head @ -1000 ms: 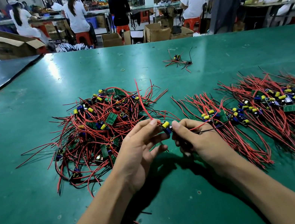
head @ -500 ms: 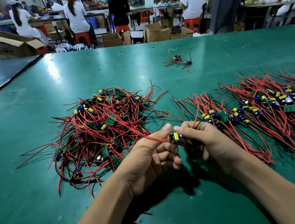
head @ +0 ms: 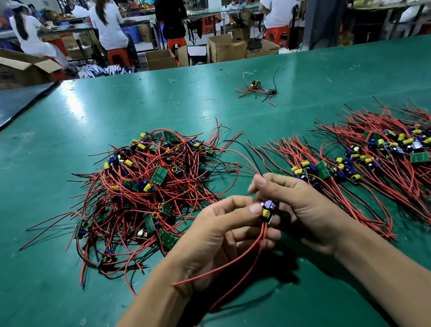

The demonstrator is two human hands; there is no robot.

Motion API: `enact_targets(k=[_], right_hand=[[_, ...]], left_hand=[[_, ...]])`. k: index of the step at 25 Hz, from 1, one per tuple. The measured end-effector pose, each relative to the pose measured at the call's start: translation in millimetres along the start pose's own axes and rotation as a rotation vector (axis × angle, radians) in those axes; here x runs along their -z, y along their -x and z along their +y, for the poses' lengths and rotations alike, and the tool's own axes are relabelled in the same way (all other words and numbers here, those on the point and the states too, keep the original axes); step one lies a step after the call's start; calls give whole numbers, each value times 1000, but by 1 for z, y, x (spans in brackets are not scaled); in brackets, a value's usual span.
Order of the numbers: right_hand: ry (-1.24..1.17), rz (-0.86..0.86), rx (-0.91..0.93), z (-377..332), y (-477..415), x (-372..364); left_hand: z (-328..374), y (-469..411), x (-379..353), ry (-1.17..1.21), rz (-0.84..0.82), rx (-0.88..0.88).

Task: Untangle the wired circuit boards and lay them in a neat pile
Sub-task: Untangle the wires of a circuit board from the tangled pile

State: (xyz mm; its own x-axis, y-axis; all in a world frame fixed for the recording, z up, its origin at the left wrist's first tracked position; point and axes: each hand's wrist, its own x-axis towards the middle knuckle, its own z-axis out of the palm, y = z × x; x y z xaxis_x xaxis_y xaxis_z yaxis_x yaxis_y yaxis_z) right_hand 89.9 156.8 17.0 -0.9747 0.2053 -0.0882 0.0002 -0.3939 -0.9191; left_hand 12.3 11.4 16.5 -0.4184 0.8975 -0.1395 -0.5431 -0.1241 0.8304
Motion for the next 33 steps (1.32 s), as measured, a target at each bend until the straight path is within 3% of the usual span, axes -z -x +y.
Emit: enact_targets(k=[4,11,18,23,27,30,33], right_hand=[[-208,-74,-42,1,1,1],[-114,100,-15,11,-5,-4],[-49,-104,-77,12,-5,0],[-42,-82,-33,14,-5,-4],[-91,42,84,21,-12,-5],[116,309,262,18,-21,4],[264,382,356,16,-25,13]], left_hand=[[-2,0,1,28,-15,-7],[-8,-3,-7,-69,138,-53],[-9,-3,-9,-32,114,5],[-10,-4,-6,-56,135,-40],[-6,-3,-6,2,114,-5],[-5,-5,-8,54,114,39],[-8,-5,-9,15,118,44]])
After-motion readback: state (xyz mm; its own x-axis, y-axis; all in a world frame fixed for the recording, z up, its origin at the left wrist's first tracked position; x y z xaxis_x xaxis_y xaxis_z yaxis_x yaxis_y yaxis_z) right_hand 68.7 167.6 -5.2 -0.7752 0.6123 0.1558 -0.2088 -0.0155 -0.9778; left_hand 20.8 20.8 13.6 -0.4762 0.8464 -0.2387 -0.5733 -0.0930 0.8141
